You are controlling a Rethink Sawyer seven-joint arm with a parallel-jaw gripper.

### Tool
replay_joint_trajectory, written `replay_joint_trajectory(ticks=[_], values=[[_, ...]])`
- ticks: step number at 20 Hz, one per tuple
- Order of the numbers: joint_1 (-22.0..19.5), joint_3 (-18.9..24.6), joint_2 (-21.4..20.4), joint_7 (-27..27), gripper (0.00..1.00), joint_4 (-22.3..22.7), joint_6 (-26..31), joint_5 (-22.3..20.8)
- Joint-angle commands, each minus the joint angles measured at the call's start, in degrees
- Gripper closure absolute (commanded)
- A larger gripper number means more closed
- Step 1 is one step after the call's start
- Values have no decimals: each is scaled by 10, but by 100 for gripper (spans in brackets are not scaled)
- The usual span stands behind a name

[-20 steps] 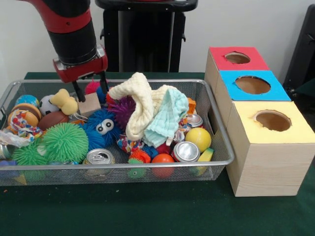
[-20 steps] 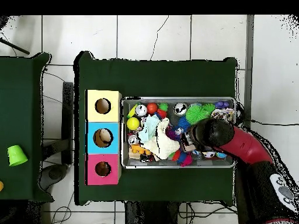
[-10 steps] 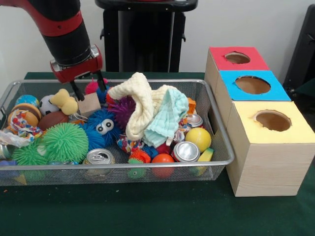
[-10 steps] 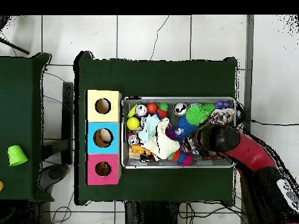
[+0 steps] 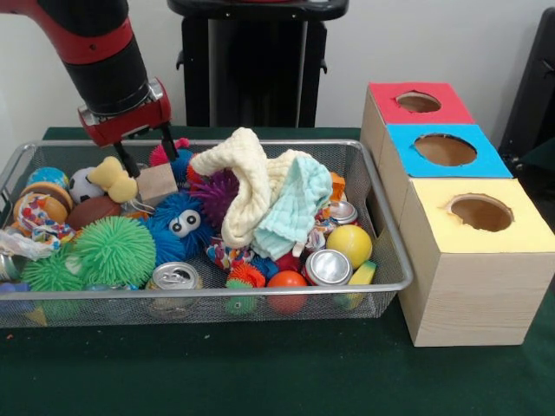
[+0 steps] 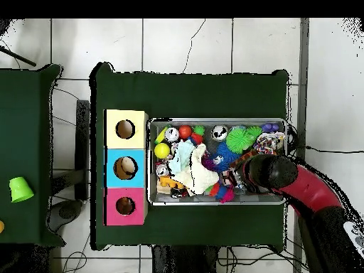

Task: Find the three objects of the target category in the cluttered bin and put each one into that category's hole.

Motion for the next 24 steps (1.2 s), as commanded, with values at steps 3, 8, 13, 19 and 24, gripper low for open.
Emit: replay_joint_trajectory(ticks=[3,8,13,19,24], values=[[12,54,14,-29,0,-7,5,-62],[11,60,13,-30,0,-15,12,-77],[-16,76,16,-51,0,-20,11,-89],[-43,89,25,-69,0,-22,11,-106],[-70,107,33,-82,0,-25,13,-118]])
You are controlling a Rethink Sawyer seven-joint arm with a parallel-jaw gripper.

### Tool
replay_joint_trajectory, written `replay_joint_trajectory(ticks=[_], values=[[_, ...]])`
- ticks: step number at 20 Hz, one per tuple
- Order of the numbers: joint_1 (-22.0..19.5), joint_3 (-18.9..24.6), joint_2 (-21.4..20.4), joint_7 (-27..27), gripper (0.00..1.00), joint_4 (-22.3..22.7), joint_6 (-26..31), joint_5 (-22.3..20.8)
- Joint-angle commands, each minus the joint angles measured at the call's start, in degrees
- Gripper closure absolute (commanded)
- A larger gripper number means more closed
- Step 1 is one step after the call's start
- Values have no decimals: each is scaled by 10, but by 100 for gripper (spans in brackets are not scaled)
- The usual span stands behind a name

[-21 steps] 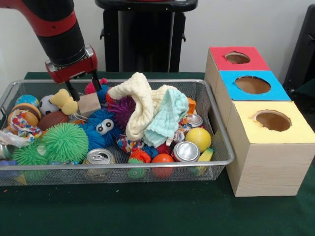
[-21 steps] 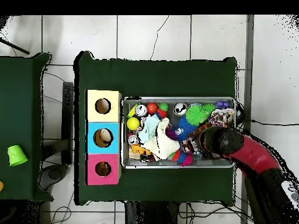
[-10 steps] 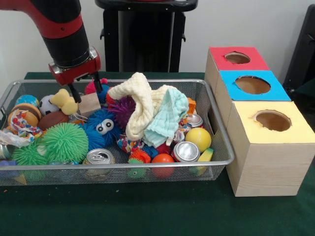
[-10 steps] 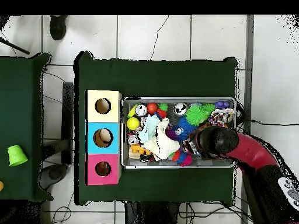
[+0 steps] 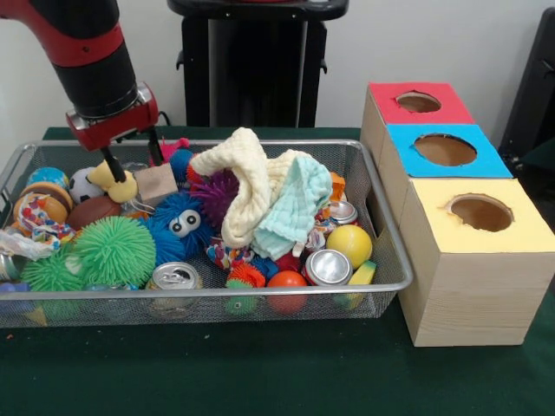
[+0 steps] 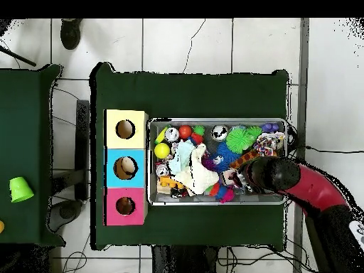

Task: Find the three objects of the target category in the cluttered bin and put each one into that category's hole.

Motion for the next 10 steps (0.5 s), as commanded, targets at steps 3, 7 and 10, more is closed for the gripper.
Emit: replay_joint_trajectory(ticks=[3,7,10], values=[[-34,63,33,-84,0,-21,17,-48],[-42,72,42,-81,0,-22,7,-61],[-52,79,54,-81,0,-21,-8,-74]])
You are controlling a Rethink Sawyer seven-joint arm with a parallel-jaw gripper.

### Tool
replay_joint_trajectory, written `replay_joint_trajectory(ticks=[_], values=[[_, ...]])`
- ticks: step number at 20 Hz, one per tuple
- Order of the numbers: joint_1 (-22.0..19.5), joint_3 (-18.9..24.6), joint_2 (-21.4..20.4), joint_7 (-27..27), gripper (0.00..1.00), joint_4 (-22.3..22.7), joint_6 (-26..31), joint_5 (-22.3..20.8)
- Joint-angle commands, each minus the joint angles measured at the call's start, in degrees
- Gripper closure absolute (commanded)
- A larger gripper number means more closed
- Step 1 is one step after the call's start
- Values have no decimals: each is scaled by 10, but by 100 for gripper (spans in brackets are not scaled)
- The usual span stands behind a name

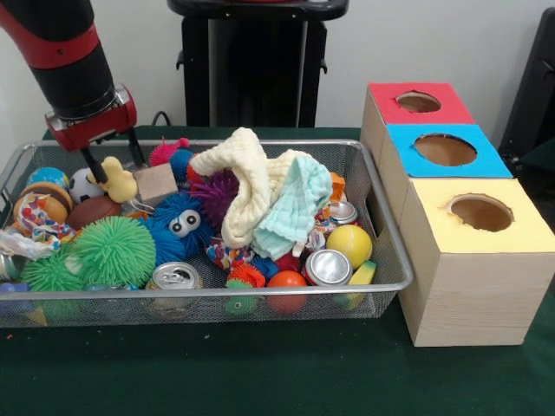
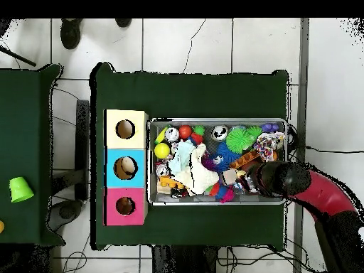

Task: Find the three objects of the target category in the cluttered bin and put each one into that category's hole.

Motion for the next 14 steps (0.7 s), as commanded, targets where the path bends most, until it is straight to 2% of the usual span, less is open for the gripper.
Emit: replay_joint_trajectory(ticks=[1,7,14], values=[[-13,60,43,-79,0,-15,-10,-48],[-14,57,60,-53,0,-5,-50,-83],[-32,68,85,-48,0,0,-74,-90]])
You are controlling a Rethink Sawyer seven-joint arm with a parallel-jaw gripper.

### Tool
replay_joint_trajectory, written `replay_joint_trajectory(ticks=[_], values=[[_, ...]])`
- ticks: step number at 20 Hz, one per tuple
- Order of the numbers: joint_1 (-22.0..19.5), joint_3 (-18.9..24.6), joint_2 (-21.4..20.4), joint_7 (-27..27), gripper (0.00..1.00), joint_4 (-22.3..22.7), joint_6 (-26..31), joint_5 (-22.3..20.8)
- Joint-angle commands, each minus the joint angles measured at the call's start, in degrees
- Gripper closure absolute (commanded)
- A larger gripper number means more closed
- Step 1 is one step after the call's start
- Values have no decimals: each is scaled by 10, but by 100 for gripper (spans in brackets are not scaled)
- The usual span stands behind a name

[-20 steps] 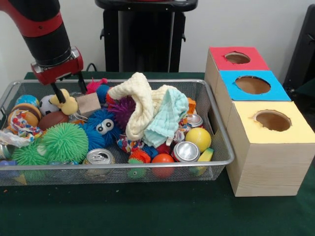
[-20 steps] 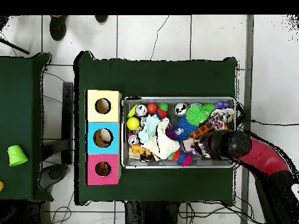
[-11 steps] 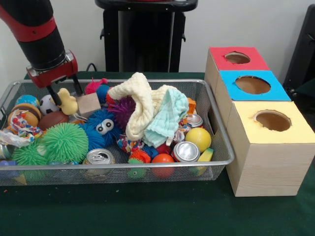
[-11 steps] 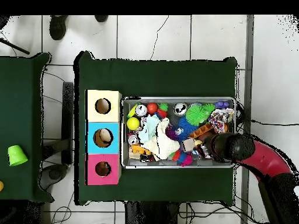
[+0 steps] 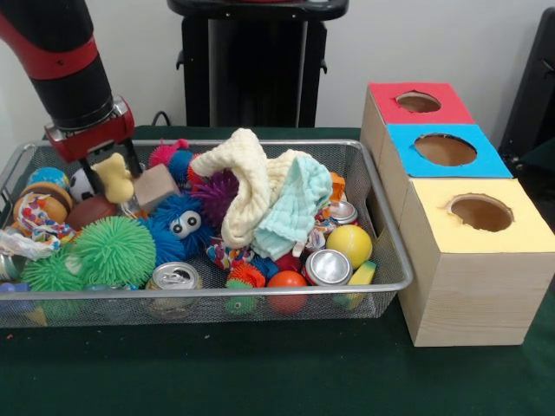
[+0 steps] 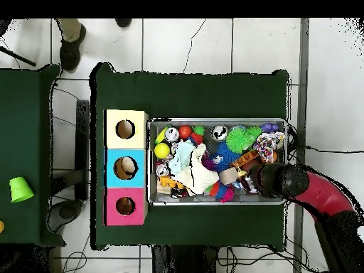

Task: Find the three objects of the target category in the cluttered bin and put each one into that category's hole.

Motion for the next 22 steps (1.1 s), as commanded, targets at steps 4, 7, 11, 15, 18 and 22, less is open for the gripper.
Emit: replay_joint_trajectory(ticks=[4,7,11,15,18,22], values=[[-12,42,70,-37,0,3,-48,-53],[-15,46,72,-30,0,6,-62,-52],[-29,63,74,-49,100,13,-79,-63],[-33,70,74,-48,100,18,-78,-69],[-38,78,74,-47,100,22,-79,-70],[-18,79,43,-18,100,28,-53,-57]])
